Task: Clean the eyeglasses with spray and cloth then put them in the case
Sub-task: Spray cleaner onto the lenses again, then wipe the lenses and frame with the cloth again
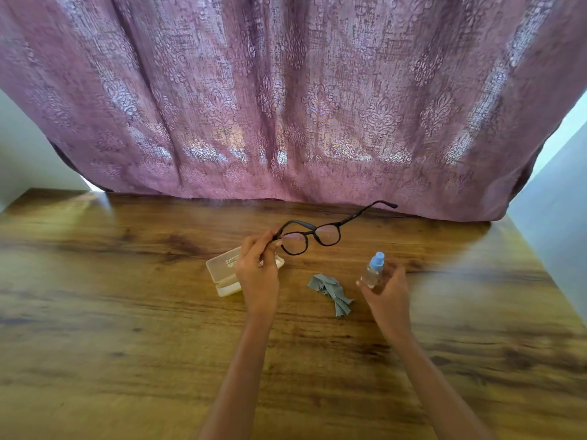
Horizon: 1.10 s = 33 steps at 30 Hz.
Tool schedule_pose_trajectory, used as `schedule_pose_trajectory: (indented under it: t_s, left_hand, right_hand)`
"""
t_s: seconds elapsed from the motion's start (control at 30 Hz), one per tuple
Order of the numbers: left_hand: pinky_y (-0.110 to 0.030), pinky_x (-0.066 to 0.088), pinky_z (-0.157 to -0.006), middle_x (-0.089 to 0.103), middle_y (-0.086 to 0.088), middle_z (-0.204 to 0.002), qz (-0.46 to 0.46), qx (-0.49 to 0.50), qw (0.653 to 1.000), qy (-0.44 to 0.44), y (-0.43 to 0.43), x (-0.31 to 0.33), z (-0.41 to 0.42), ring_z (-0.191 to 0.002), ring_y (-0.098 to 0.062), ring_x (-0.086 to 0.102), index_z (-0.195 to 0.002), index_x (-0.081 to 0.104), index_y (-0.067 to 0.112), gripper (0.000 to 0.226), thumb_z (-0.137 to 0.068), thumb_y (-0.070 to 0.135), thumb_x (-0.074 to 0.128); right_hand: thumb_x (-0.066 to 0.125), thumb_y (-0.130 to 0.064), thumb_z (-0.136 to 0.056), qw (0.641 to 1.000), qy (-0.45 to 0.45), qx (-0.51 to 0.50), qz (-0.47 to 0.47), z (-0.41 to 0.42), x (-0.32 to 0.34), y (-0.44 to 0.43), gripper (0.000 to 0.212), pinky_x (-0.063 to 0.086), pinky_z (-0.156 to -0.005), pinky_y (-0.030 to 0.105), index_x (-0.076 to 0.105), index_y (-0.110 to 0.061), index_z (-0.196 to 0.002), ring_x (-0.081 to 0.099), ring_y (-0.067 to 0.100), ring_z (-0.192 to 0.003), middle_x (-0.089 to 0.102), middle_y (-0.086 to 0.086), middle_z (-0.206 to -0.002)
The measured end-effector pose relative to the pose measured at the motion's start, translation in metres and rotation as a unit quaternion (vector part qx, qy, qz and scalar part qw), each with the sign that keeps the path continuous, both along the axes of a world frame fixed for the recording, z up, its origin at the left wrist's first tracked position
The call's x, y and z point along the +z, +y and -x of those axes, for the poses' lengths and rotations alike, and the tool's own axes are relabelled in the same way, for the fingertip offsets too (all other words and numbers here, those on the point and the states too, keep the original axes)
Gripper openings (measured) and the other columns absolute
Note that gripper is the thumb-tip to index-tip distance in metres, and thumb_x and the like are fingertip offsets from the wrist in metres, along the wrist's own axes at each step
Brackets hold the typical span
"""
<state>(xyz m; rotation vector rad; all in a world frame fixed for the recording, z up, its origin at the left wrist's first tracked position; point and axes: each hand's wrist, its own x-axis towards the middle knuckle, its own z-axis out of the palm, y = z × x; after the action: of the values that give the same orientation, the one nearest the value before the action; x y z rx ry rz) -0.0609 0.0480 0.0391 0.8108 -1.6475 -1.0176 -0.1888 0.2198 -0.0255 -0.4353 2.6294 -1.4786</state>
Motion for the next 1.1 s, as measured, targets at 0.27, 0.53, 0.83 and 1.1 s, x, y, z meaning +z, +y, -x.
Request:
schedule_pose_trajectory:
  t_s: [0.27, 0.53, 0.83, 1.1]
  left_hand:
    - [-0.019, 0.045, -0.068, 0.061, 0.004, -0.089, -0.012, -0.012, 1.000, 0.002, 0.002, -0.002, -0.001, -0.078, -0.007, 0.056, -0.106, 0.070, 0.011, 0.024, -0.089, -0.001, 0.058]
    - [-0.021, 0.048, -0.071, 0.063, 0.005, -0.092, -0.039, -0.020, 0.999, 0.020, 0.003, 0.001, -0.002, -0.082, -0.007, 0.058, -0.105, 0.069, 0.016, 0.026, -0.089, -0.001, 0.059]
    - [-0.009, 0.042, -0.071, 0.061, 0.012, -0.092, -0.018, -0.027, 0.999, 0.016, 0.012, 0.007, 0.000, -0.086, 0.004, 0.058, -0.098, 0.069, 0.011, 0.022, -0.086, -0.005, 0.060]
    - [-0.017, 0.046, -0.079, 0.066, 0.008, -0.095, 0.089, -0.096, 0.991, -0.033, 0.009, 0.013, -0.010, -0.091, -0.004, 0.060, -0.099, 0.070, 0.015, 0.026, -0.086, -0.005, 0.059]
  right_hand:
    - [0.069, -0.051, -0.075, 0.983, 0.099, 0.114, -0.100, -0.041, -0.016, 0.002, 0.038, 0.049, -0.076, 0.024, 0.058, -0.023, -0.099, 0.054, 0.008, -0.085, 0.056, -0.008, -0.093]
    - [0.073, -0.019, -0.077, 0.987, 0.079, 0.137, -0.022, -0.045, 0.024, -0.019, 0.016, 0.050, -0.072, 0.021, 0.059, -0.013, -0.080, 0.053, 0.007, -0.082, 0.054, -0.004, -0.093]
    - [0.066, -0.019, -0.087, 0.949, -0.160, 0.108, 0.247, -0.051, 0.087, -0.051, 0.010, 0.053, -0.079, 0.039, 0.062, -0.011, -0.087, 0.065, 0.015, -0.078, 0.069, 0.006, -0.084]
    - [0.067, -0.014, -0.086, 0.955, -0.113, 0.082, 0.261, -0.047, 0.092, -0.061, 0.006, 0.055, -0.076, 0.029, 0.063, -0.018, -0.086, 0.068, 0.015, -0.081, 0.071, 0.003, -0.084]
